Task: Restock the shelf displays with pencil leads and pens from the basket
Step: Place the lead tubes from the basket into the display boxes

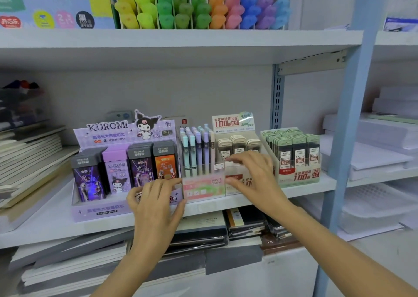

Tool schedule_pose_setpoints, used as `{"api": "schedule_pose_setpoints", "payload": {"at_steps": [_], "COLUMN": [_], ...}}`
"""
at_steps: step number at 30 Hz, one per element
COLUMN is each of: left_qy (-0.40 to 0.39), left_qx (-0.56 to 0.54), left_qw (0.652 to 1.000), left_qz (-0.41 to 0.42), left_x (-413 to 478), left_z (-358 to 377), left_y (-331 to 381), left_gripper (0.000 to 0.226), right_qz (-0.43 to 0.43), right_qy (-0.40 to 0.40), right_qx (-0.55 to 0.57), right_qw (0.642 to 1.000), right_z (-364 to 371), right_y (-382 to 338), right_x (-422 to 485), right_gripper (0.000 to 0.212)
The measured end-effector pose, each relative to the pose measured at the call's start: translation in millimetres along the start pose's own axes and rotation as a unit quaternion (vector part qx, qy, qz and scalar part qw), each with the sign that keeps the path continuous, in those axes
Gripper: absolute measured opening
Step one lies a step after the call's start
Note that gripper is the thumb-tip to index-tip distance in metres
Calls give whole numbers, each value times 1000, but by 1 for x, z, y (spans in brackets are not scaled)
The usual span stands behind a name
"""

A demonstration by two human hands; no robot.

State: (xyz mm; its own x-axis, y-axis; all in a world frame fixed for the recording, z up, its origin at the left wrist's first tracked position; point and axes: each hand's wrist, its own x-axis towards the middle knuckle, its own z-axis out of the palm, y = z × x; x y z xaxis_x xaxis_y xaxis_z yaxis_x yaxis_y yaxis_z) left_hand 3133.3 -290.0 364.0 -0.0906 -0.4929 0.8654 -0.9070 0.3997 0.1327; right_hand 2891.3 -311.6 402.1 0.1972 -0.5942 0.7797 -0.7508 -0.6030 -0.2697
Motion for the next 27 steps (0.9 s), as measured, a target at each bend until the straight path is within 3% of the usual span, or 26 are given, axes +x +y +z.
{"api": "schedule_pose_setpoints", "payload": {"at_steps": [5, 7, 10, 19, 22, 25, 27], "left_qy": [-2, -19, -28, -22, -25, 1, 51], "left_qx": [-7, -11, -18, -20, -27, -19, -13], "left_qw": [1000, 1000, 999, 1000, 999, 1000, 996], "left_qz": [7, 20, 13, 5, 3, -19, -70], "left_x": [0, 1, 0, 1, 1, 7, 17], "left_z": [6, 9, 12, 12, 3, -20, -43], "left_y": [11, 16, 20, 23, 23, 3, -28], "left_gripper": [69, 83, 88, 88, 73, 64, 62], "right_qz": [100, 145, 145, 136, 161, 90, 25], "right_qy": [176, 160, 125, 113, 111, 155, 119], "right_qx": [-91, -140, -144, -71, -77, -58, 66], "right_qw": [975, 966, 971, 982, 978, 982, 990], "right_z": [-29, -35, -38, -38, -42, -39, -26], "right_y": [29, 42, 49, 39, 30, -3, -43], "right_x": [-21, -28, -31, -23, -21, -13, 3], "right_gripper": [40, 40, 30, 15, 17, 23, 29]}}
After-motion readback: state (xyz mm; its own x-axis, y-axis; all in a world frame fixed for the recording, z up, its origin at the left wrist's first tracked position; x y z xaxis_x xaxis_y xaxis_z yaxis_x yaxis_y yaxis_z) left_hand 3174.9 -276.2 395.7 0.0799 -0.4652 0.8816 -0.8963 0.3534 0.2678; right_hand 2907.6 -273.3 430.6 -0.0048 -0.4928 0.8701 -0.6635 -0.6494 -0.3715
